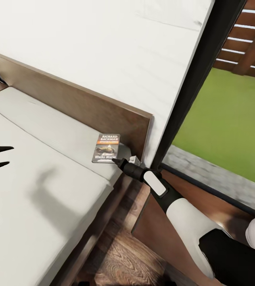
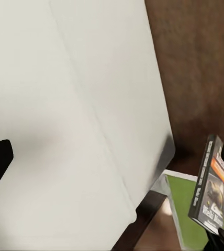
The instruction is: In the bedroom, move the book from the bed onto either nightstand, and place the two sandals side by side next to the bed.
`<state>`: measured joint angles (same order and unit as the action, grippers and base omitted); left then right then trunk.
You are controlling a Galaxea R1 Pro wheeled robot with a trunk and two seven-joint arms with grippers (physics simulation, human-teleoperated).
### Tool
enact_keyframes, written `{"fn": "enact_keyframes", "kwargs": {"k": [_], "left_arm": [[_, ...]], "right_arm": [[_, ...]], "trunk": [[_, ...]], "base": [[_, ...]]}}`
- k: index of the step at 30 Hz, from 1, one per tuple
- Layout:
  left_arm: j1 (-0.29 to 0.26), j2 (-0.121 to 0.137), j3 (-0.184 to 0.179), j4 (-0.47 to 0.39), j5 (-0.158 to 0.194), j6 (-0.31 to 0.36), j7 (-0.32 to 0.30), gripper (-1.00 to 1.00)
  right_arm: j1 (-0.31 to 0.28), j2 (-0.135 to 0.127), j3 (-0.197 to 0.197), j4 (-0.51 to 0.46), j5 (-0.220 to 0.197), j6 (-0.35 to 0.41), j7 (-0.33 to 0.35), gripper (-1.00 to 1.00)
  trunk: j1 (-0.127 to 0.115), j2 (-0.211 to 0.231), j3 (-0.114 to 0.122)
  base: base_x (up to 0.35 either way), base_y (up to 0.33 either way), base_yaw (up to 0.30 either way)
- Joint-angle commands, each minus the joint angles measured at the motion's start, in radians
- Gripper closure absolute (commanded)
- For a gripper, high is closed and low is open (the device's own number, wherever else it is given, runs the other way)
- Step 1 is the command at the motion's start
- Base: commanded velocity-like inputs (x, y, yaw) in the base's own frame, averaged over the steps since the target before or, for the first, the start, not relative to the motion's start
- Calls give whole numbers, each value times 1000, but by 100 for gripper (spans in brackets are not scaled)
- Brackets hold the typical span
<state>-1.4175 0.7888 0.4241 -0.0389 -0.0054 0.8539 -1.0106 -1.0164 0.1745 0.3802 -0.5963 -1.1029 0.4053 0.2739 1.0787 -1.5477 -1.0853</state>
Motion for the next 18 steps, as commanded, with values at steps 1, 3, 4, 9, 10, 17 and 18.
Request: {"fn": "enact_keyframes", "kwargs": {"k": [1, 3, 4, 9, 10, 17, 18], "left_arm": [[0, -1, 1, 1, -4, 4, -11, -100], [0, -7, 1, 3, -12, -3, -28, -100], [0, -9, 1, 4, -13, -5, -31, -100], [0, -13, 1, 11, -18, -24, -42, -100], [0, -13, 1, 13, -18, -28, -43, -100], [0, -13, 1, 22, -20, -42, -47, -100], [0, -13, 1, 22, -20, -42, -47, -100]], "right_arm": [[-1, 0, 1, 1, -5, 3, 2, 100], [-1, 0, 0, 4, -5, 6, 3, 100], [-1, 0, 0, 5, -5, 6, 3, 100], [-1, 0, 0, 9, -5, 8, 4, 100], [-1, 0, 0, 10, -5, 8, 4, 100], [-2, 0, 0, 12, -5, 8, 5, 100], [-2, 0, 0, 12, -5, 8, 6, 100]], "trunk": [[0, 0, 1], [0, 0, 4], [0, 0, 6], [0, 0, 13], [0, 0, 15], [0, 0, 24], [0, 0, 24]], "base": [[0, 0, 0], [0, 0, 0], [0, 0, 0], [0, 0, 0], [0, 0, 0], [0, 0, 0], [0, 0, 0]]}}
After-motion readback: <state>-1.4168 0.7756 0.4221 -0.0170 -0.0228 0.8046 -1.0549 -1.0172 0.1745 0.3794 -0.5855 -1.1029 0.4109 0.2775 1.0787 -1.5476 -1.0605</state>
